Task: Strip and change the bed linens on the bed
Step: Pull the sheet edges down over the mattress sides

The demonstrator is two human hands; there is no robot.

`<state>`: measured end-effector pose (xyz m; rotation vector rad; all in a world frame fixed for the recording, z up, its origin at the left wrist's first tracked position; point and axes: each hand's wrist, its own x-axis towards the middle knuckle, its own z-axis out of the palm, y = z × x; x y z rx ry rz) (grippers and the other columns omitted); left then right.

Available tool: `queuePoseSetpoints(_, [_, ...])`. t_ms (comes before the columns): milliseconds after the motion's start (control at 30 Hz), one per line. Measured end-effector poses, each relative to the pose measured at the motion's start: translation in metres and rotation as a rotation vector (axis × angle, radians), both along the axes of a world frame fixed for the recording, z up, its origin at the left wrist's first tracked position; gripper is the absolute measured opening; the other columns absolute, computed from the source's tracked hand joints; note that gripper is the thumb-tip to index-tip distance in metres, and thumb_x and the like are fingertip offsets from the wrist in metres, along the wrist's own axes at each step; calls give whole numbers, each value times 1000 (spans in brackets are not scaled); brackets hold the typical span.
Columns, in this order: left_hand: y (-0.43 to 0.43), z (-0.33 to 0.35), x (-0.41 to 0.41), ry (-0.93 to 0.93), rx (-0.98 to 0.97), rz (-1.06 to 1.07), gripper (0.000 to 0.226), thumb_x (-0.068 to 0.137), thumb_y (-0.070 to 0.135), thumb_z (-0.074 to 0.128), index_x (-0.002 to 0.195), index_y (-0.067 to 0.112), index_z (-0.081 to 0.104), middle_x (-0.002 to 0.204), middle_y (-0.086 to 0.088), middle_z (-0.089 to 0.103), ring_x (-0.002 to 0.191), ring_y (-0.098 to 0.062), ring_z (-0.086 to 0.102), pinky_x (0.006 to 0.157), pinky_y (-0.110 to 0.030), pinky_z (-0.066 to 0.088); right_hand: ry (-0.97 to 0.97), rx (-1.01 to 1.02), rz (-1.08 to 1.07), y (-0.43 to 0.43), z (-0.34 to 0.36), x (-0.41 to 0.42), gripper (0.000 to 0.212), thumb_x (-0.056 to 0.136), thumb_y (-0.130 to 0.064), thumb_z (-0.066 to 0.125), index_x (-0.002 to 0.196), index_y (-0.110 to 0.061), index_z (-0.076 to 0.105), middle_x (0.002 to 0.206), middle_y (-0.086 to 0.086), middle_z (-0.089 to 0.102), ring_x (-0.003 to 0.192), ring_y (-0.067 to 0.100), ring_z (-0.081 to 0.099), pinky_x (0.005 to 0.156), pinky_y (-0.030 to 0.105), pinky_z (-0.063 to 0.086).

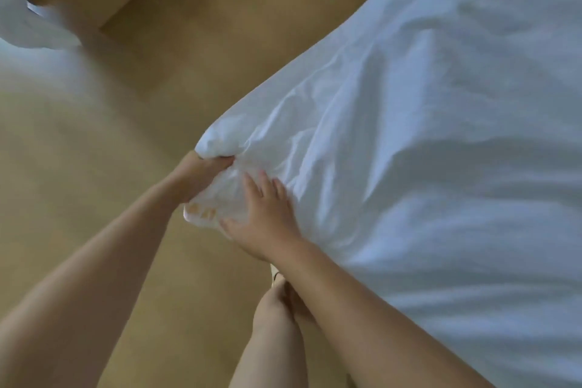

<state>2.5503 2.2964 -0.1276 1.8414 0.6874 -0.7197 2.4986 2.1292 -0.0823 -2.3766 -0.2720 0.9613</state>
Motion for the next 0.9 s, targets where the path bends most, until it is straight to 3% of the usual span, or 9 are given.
queuePoseSetpoints(67, [-13, -16, 11, 54, 245, -154, 25, 79, 51, 59, 86, 27, 63, 91, 2, 68, 87, -22, 63, 71, -33, 48, -68, -107, 63, -19, -26, -5, 86, 83, -47, 56, 149, -21, 8, 157, 7, -1, 143, 25, -5, 115, 40, -3])
queuePoseSetpoints(167, [-19, -37, 17, 91, 667, -458, 45, 81, 50, 59, 111, 18, 52, 107, -7, 59, 101, -31, 55, 82, -38, 41, -217, -275, 240, -48, -37, -20, 88, 83, -44, 58, 150, -24, 5, 157, 10, -2, 143, 29, -6, 113, 42, -10])
queuePoseSetpoints(233, [-22, -45, 17, -59, 731, -472, 48, 79, 37, 59, 117, 13, 42, 105, -11, 57, 101, -35, 52, 82, -41, 36, -292, -346, 229, -62, -34, -23, 90, 79, -47, 65, 150, -21, 17, 156, 14, 14, 143, 34, 11, 114, 49, 3])
queuePoseSetpoints(333, [-32, -39, 14, -19, 461, -289, 42, 86, 43, 51, 117, 16, 46, 94, -3, 58, 89, -31, 55, 76, -35, 39, -432, -397, 151, -73, -22, -19, 75, 59, -51, 81, 118, -9, 63, 113, 16, 63, 103, 34, 61, 82, 44, 51])
queuePoseSetpoints(400, [-34, -27, 10, 126, 160, -118, 49, 85, 59, 52, 108, 17, 59, 92, 2, 64, 88, -23, 61, 76, -32, 45, -388, -395, 199, -76, -13, -14, 54, 69, -48, 76, 101, -6, 64, 93, 11, 63, 82, 29, 63, 63, 32, 48])
queuePoseSetpoints(500, [-24, 0, 8, 66, -182, -80, 52, 65, 67, 69, 90, 22, 72, 85, 4, 74, 79, -15, 71, 65, -28, 54, -221, -301, 207, -85, -9, -2, 46, 92, -46, 50, 119, -9, 48, 107, 8, 58, 92, 28, 60, 66, 30, 38])
queuePoseSetpoints(633, [33, 6, -12, 85, -545, 229, 55, 72, 48, 75, 114, 12, 67, 93, -6, 74, 80, -22, 71, 65, -34, 58, -361, -59, 164, -62, 8, -11, 37, 78, -40, 68, 90, -7, 58, 79, 10, 62, 63, 30, 62, 50, 29, 36])
queuePoseSetpoints(767, [22, -32, -37, 243, 5, 282, 38, 87, 42, 62, 103, 7, 65, 82, -2, 67, 72, -18, 64, 59, -28, 48, -184, -156, 317, -35, -4, -23, 14, 93, -26, 46, 94, -13, 43, 81, 7, 47, 70, 31, 52, 57, 31, 26])
queuePoseSetpoints(900, [14, -45, -18, 129, 493, -255, 28, 88, 44, 50, 92, 19, 59, 87, 0, 61, 84, -28, 58, 73, -34, 43, -149, -150, 316, -43, -21, -23, 11, 95, -22, 41, 88, -16, 34, 76, 3, 39, 67, 28, 41, 59, 32, 27])
